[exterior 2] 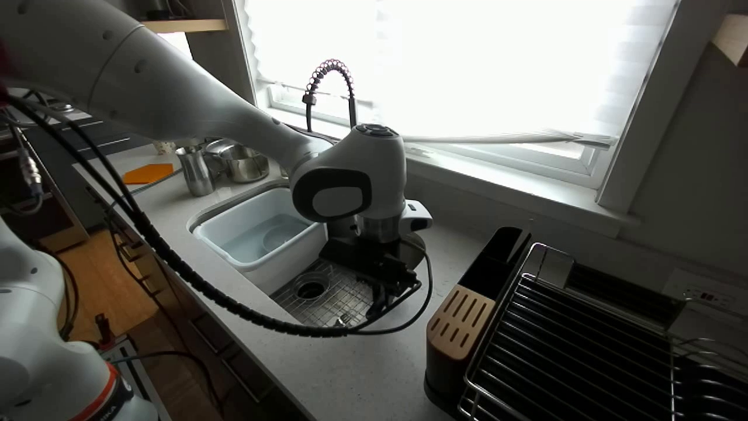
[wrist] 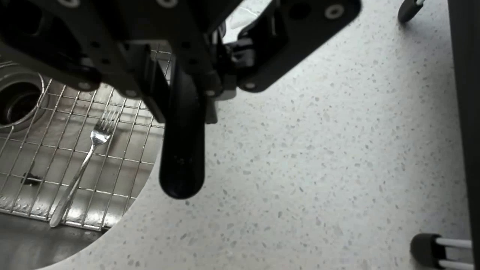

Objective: Open the tap using the tap faucet, pick up the scoop and use it to draw water and then put it on counter top on the right side of the sink

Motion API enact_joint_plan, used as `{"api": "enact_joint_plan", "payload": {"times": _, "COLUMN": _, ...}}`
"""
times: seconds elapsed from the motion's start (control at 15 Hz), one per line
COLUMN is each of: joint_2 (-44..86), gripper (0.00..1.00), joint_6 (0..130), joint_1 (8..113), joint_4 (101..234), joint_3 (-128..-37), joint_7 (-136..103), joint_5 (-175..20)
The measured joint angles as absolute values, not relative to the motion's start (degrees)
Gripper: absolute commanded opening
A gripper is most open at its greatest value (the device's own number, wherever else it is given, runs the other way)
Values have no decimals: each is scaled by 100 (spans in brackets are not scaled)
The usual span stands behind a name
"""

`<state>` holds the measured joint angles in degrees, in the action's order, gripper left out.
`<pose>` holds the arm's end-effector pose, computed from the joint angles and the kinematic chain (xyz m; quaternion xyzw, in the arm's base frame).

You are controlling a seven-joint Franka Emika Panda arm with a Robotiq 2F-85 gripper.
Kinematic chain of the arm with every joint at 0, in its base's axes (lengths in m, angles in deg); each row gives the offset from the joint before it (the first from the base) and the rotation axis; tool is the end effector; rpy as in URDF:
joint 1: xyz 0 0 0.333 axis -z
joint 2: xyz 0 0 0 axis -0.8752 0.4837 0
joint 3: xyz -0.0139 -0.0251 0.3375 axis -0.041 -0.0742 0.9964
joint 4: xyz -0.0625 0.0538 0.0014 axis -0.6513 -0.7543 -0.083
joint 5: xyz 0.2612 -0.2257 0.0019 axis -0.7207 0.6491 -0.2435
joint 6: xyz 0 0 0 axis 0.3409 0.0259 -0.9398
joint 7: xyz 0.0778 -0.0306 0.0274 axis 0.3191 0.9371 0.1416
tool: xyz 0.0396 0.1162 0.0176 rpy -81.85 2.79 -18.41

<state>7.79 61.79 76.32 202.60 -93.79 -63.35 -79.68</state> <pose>0.4274 -0.2550 0.3896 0.9944 0.1042 0.0002 0.0161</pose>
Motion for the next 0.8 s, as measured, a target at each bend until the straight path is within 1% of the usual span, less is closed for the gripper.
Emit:
{"api": "enact_joint_plan", "payload": {"times": 0.33, "joint_2": 954, "gripper": 6, "joint_6": 6220, "joint_1": 7691, "joint_4": 20301, "joint_3": -9387, "joint_7": -5925, "joint_5": -7937}}
{"api": "enact_joint_plan", "payload": {"times": 0.8, "joint_2": 1140, "gripper": 6, "joint_6": 6958, "joint_1": 7825, "joint_4": 20474, "joint_3": -9432, "joint_7": -5519, "joint_5": -7940}}
